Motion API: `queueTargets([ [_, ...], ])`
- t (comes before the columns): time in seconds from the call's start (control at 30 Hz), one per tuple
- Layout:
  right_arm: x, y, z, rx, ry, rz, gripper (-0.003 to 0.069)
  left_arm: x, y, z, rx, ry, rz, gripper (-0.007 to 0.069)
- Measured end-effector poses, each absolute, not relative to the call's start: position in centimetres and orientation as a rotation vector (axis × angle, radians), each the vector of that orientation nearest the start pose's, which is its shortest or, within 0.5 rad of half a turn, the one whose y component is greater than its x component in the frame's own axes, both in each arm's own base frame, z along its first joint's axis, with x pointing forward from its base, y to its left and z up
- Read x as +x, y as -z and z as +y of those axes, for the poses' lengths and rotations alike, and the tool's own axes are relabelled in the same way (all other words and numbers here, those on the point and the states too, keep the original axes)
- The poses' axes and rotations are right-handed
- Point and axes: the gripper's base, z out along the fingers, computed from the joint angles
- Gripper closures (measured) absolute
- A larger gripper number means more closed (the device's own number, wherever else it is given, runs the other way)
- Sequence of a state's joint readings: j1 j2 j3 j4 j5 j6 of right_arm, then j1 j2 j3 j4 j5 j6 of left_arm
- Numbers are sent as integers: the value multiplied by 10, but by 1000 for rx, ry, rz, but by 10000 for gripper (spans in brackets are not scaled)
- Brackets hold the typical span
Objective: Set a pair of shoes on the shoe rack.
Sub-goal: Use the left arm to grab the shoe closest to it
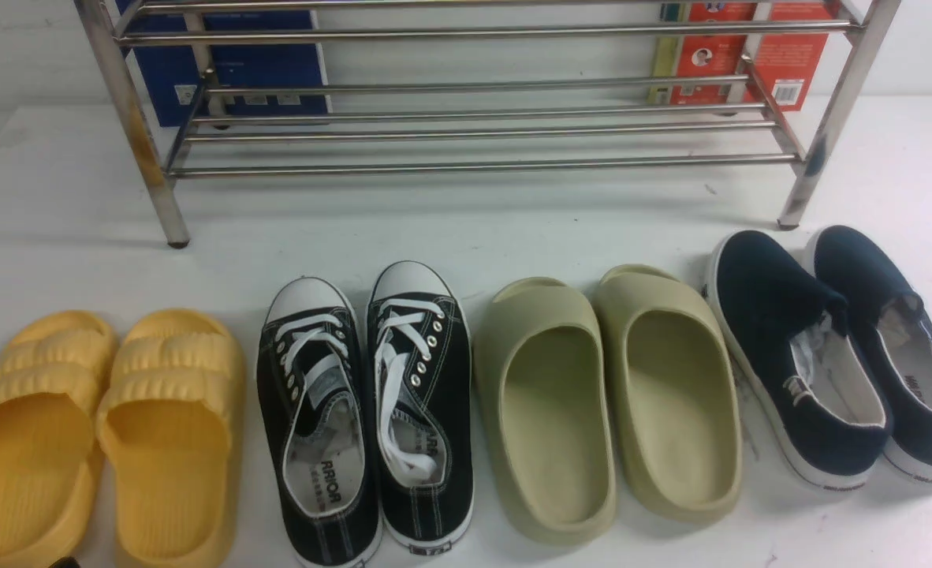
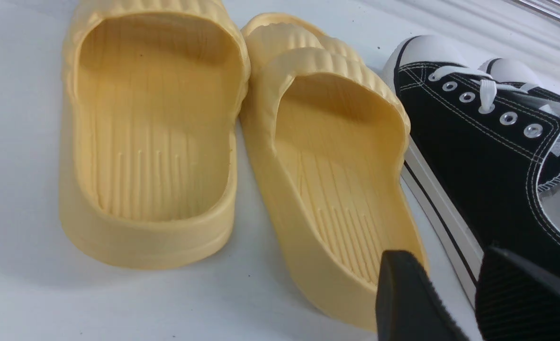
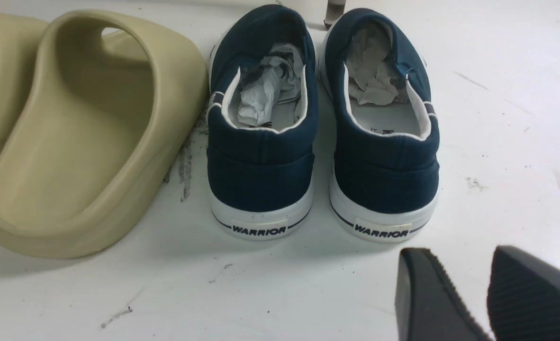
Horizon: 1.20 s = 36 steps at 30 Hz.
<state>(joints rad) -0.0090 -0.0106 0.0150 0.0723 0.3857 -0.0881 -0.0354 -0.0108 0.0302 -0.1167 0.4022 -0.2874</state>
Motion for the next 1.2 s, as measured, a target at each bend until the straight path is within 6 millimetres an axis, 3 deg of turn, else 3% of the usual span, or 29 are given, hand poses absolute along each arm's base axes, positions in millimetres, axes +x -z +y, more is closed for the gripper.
queueTargets([
  [0.87, 52, -174, 2, -30, -5, 1872, 420, 52, -168, -6, -313, 337, 1885, 386],
  [1.2, 52, -174, 2, -30, -5, 1872, 420, 56, -193, -9, -784, 910, 1503, 386],
])
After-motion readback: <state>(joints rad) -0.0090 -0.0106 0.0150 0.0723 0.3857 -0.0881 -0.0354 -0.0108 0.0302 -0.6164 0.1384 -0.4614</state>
